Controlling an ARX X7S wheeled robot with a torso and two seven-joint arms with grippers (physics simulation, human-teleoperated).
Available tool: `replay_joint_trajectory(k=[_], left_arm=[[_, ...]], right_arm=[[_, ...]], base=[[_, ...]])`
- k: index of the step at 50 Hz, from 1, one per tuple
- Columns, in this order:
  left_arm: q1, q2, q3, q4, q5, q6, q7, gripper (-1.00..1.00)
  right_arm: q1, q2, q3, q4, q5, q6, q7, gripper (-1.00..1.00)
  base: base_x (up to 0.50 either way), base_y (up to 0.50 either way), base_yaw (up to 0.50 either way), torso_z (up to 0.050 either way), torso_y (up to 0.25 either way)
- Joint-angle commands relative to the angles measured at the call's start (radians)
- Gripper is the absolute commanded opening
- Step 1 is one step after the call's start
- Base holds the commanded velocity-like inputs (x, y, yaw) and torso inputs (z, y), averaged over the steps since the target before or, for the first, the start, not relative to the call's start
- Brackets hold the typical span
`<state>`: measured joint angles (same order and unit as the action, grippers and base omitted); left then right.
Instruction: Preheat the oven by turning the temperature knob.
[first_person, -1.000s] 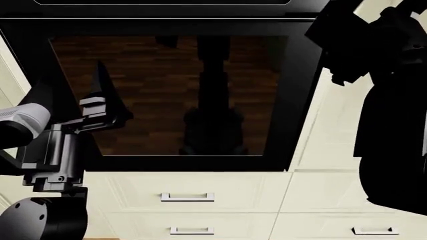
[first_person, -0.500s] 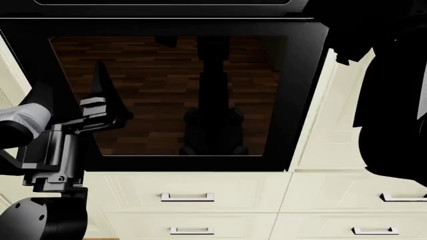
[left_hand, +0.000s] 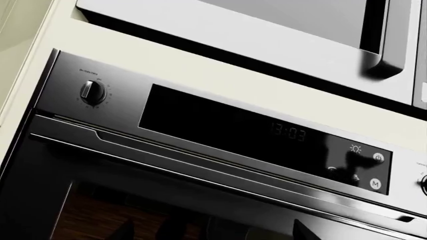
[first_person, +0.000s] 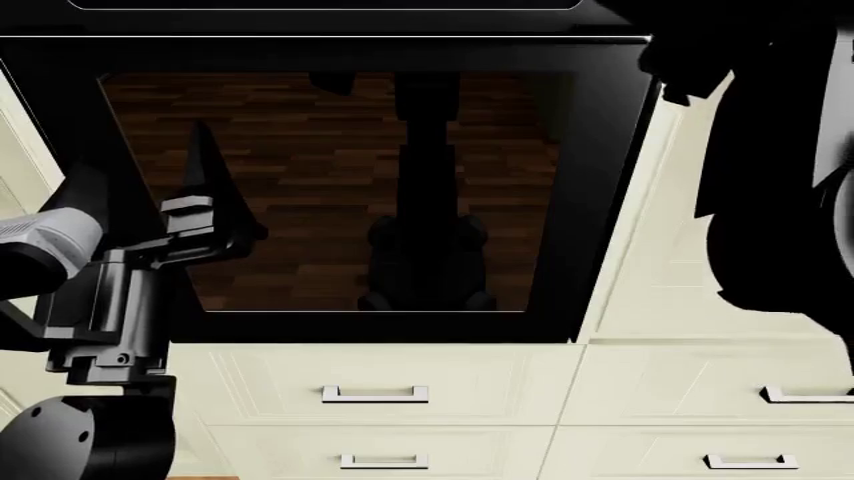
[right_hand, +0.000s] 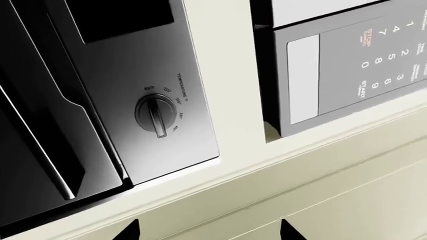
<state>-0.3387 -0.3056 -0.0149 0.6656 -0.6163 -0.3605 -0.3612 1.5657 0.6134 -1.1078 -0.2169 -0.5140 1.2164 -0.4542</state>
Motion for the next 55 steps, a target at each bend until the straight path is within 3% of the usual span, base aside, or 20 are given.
replay_joint_trajectory(k=[1,27,55], left_arm=[[-0.001,-0.004,0.002,0.000,-0.005,0.002,-0.004,1.00],[0.004,-0.008,0.021,-0.032,0.008,0.021,0.003,1.00],[-0.016,0.001,0.052,-0.148,0.045,0.053,0.021,1.00]], right_arm=[[-0.002,-0.023,0.004,0.064,0.027,-0.064,0.011,1.00],[0.038,-0.039,-0.032,0.218,0.050,-0.179,0.001,1.00],[0.090,-0.144,-0.046,0.580,0.104,-0.404,0.067,1.00]], base=[[0.00,0.00,0.00,0.003,0.000],[0.00,0.00,0.00,0.001,0.000],[0.00,0.00,0.00,0.000,0.000]])
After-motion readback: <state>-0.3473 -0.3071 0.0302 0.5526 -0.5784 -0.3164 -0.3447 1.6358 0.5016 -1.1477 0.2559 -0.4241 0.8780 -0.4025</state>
